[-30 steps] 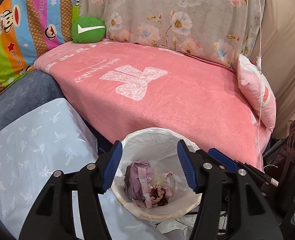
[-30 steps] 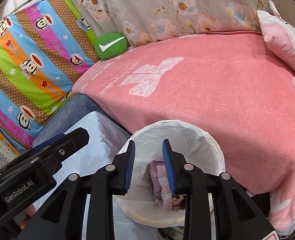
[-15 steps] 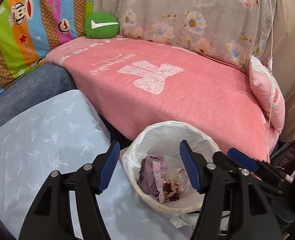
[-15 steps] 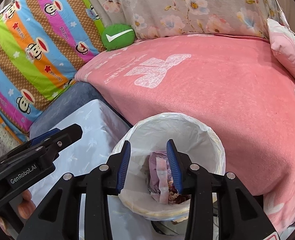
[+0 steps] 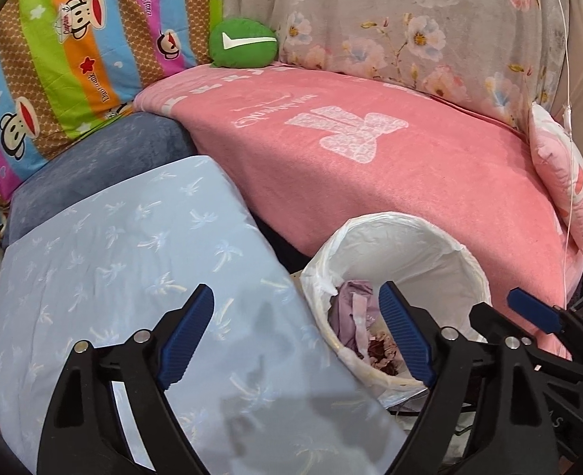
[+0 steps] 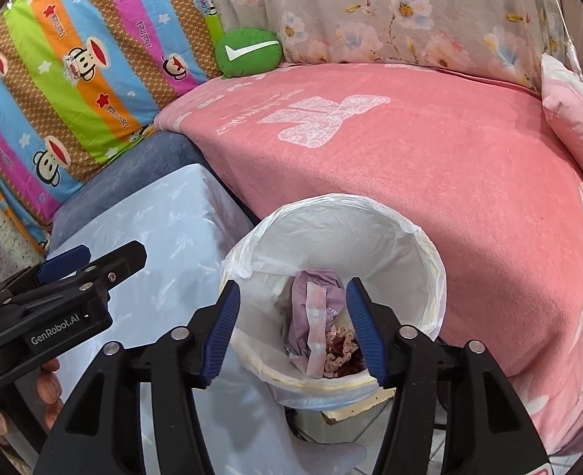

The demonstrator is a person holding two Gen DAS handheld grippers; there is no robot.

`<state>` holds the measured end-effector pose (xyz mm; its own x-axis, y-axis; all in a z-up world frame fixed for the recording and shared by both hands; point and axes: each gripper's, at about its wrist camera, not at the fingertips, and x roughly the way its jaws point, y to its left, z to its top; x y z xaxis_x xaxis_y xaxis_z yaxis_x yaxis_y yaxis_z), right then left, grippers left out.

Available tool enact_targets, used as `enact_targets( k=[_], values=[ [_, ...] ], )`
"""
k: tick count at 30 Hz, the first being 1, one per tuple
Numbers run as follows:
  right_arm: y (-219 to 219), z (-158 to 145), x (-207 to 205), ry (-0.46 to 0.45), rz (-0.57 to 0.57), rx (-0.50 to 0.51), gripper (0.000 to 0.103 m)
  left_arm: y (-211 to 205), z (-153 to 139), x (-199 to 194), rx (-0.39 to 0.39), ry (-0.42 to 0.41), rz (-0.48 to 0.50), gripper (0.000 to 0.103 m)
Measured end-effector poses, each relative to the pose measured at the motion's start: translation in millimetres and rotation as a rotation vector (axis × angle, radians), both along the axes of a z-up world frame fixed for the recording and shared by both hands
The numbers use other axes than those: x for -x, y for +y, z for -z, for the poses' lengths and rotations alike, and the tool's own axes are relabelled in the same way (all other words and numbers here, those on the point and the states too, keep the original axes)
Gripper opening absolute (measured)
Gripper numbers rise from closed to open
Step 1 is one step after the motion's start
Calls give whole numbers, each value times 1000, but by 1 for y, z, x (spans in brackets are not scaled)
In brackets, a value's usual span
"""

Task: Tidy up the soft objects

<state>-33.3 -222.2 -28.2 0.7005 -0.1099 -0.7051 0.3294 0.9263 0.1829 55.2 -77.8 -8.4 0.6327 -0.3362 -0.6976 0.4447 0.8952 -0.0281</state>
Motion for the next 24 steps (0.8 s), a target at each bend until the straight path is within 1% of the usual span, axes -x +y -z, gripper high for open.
enact_targets(
  k=[2, 8, 9, 10, 12, 15, 16, 20, 21, 23, 24],
  values=[
    [3, 0, 2, 6, 1, 12, 60, 3, 2, 2, -5, -4, -8, 87],
    [6, 2, 6, 17, 7, 22, 62, 10, 6, 5, -9, 5, -40, 90],
    [7, 1, 6, 17, 6, 22, 66, 10, 7, 6, -11, 5, -42, 90],
    [7, 1, 6, 17, 7, 24, 72, 10, 7, 7, -14, 5, -44, 91],
    [8, 0, 6, 12, 4, 35, 80, 11, 8, 8, -20, 4, -48, 91],
    [10, -1, 7, 8, 6, 57, 82, 12, 9, 11, -21, 5, -56, 92],
    [11, -1, 8, 6, 8, 60, 85, 12, 9, 11, -23, 5, -59, 92],
    [11, -3, 10, 1, 18, 69, 86, 14, 10, 14, -25, 3, -74, 93],
    [13, -3, 11, 1, 18, 71, 89, 14, 10, 14, -28, 1, -78, 93],
    [14, -3, 12, 1, 15, 78, 97, 15, 11, 16, -31, -1, -84, 93],
    [15, -3, 12, 0, 14, 85, 98, 16, 11, 16, -33, -1, -88, 93]
  ],
)
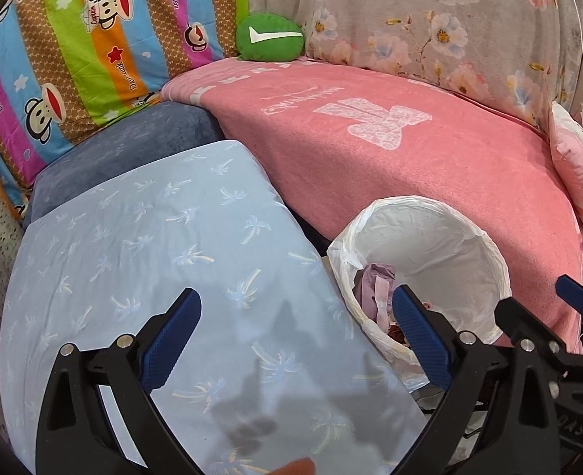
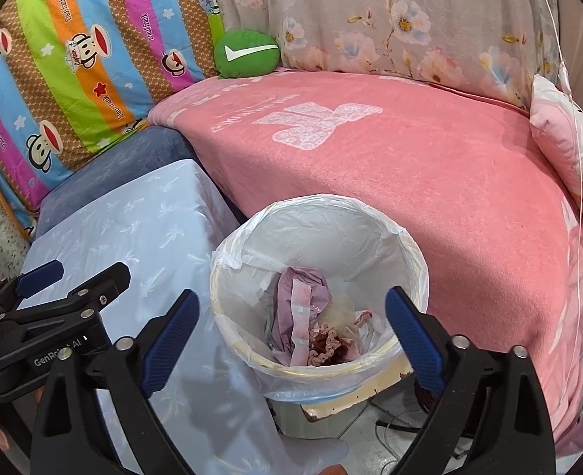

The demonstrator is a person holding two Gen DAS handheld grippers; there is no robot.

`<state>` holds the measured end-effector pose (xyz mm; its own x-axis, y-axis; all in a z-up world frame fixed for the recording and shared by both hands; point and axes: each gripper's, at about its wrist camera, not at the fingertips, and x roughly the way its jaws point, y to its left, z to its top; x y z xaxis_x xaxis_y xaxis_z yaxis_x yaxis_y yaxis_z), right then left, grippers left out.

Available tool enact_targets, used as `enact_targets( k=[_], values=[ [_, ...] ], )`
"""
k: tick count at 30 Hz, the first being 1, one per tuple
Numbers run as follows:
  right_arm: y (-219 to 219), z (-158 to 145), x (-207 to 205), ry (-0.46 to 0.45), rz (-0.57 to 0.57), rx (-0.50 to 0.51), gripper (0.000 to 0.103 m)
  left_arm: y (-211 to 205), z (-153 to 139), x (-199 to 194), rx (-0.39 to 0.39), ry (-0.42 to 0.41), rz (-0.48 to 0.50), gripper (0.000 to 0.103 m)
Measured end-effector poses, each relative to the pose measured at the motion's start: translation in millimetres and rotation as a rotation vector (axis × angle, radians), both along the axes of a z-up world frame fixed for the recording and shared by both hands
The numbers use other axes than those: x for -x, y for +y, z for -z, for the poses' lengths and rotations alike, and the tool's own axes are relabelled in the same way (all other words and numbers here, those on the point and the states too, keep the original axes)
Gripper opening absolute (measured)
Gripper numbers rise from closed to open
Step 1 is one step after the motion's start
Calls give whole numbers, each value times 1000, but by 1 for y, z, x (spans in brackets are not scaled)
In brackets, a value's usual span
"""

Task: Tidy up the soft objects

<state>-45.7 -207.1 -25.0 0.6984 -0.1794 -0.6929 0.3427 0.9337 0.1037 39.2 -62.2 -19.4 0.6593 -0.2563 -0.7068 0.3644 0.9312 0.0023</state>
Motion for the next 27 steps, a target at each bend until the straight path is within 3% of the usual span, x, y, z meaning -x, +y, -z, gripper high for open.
enact_targets(
  k=[27],
  values=[
    [7, 4, 6, 28, -8, 21, 98, 0, 6, 6, -34, 22, -43, 96]
  ],
)
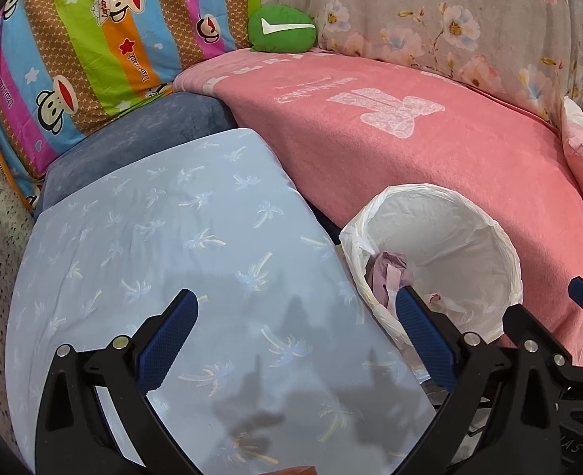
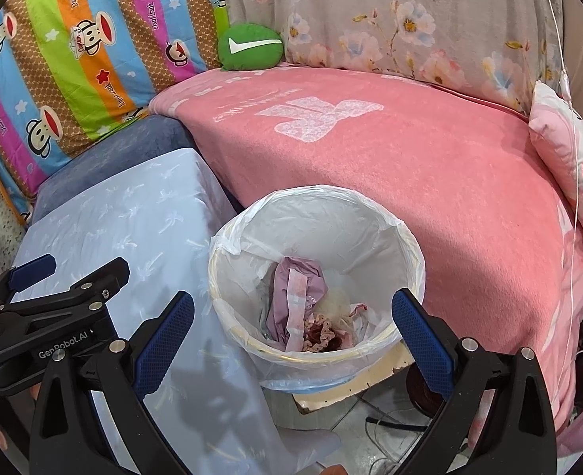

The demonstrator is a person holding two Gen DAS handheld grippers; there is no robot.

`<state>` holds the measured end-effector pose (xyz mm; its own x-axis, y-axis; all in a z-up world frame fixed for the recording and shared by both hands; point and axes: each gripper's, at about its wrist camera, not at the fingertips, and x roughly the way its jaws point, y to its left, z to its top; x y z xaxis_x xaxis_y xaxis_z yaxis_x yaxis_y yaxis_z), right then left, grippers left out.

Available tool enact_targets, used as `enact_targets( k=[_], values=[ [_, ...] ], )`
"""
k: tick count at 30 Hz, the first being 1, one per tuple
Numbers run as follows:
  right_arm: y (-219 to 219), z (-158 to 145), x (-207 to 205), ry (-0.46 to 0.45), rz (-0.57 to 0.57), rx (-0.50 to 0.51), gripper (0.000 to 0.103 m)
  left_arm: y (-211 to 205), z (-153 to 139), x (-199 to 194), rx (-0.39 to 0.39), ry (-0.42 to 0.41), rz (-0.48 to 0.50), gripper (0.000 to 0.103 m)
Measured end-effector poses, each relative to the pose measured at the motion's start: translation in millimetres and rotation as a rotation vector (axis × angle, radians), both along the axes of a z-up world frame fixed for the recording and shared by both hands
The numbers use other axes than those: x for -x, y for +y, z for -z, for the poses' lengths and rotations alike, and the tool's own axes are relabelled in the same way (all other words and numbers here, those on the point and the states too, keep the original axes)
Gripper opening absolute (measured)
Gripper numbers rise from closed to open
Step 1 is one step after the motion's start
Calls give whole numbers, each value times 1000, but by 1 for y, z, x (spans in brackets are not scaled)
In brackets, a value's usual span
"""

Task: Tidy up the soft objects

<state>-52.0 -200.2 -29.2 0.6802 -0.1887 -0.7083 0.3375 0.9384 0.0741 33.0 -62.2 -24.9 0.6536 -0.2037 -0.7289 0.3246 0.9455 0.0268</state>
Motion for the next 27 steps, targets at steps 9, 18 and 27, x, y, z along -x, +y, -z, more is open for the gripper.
enact_targets(
  k=[9, 18, 27],
  values=[
    [-4, 4, 3, 10, 12, 0, 98, -3, 4, 2, -7, 17, -3, 96],
    [-8, 6, 5, 17, 22, -2, 98, -4, 4, 4, -14, 16, 2, 96],
    [-8, 7, 7, 18, 25, -1, 98, -5, 6, 7, -19, 9, -7, 96]
  ],
)
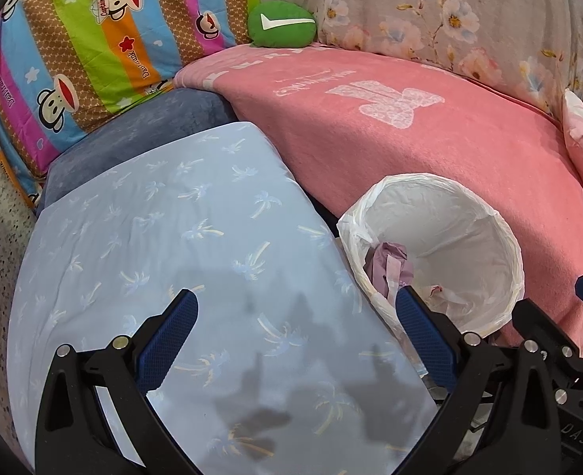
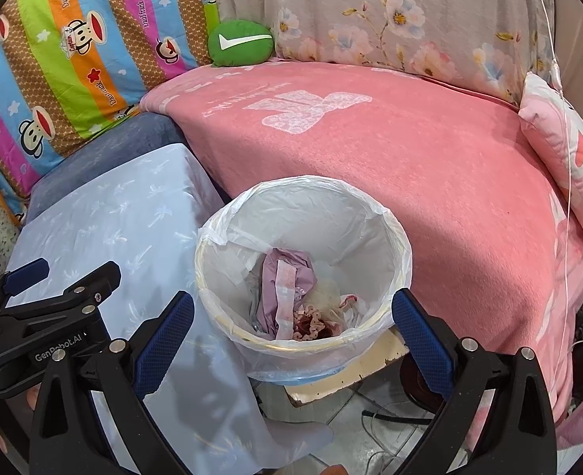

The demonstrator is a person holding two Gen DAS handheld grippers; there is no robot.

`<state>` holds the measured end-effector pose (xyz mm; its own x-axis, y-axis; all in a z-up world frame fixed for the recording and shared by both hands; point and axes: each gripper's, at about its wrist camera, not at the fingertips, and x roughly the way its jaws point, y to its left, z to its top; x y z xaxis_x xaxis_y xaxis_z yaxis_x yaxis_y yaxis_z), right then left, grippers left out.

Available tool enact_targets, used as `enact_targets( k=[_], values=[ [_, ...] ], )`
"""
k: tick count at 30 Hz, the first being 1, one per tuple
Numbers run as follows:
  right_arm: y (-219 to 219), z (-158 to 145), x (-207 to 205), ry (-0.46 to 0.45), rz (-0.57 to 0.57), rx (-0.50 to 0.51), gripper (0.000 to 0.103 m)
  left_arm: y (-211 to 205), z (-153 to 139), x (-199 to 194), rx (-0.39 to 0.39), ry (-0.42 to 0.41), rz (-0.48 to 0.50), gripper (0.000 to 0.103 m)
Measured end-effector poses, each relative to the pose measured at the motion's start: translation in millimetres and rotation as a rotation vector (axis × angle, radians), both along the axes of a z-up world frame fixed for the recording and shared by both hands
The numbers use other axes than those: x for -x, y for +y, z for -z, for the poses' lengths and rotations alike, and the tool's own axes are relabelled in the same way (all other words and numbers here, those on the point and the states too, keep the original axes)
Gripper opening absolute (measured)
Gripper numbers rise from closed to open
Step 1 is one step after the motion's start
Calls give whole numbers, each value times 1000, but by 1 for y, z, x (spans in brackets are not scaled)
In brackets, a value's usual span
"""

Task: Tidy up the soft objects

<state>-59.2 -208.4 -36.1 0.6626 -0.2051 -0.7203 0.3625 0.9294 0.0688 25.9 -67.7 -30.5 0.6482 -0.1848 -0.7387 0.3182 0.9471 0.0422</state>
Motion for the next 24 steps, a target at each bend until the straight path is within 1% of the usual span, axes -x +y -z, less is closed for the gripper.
enact_targets(
  k=[24],
  values=[
    [-3, 4, 6, 3, 4, 0, 98, 0, 3, 2, -5, 10, 7, 96]
  ],
)
